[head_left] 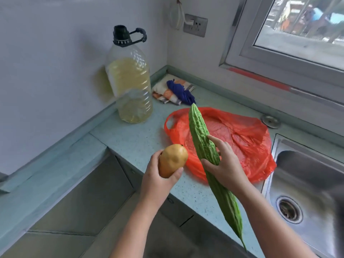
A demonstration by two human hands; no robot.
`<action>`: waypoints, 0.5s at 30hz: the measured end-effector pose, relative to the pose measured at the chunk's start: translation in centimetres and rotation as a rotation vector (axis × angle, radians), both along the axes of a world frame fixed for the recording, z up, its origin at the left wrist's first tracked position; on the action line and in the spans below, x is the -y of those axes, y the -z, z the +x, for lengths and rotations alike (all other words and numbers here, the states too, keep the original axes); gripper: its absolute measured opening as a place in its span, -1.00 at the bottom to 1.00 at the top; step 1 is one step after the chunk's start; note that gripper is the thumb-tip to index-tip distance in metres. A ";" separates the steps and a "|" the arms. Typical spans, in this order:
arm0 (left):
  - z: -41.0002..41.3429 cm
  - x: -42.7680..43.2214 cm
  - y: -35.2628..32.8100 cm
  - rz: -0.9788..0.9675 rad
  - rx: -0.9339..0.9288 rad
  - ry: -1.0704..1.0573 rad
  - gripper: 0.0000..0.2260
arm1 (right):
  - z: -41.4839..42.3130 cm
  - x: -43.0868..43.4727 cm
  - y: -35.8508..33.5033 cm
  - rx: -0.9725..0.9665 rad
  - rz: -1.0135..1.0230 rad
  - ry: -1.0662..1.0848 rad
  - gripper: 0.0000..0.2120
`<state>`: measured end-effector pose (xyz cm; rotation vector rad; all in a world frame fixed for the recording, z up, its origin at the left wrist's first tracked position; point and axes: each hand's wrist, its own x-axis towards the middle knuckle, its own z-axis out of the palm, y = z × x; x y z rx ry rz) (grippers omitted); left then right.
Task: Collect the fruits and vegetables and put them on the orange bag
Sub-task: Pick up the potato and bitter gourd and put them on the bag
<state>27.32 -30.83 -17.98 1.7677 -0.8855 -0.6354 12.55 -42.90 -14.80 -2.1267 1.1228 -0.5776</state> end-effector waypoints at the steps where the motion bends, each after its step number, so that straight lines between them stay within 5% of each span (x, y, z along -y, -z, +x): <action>1: 0.4 0.5 0.1 0.002 -0.003 0.024 -0.44 | 0.0 0.3 0.1 -0.022 -0.004 0.018 -0.38; 15: 3.0 9.3 0.5 0.056 0.113 0.247 -0.37 | -0.8 11.0 3.3 -0.332 -0.096 0.093 -0.39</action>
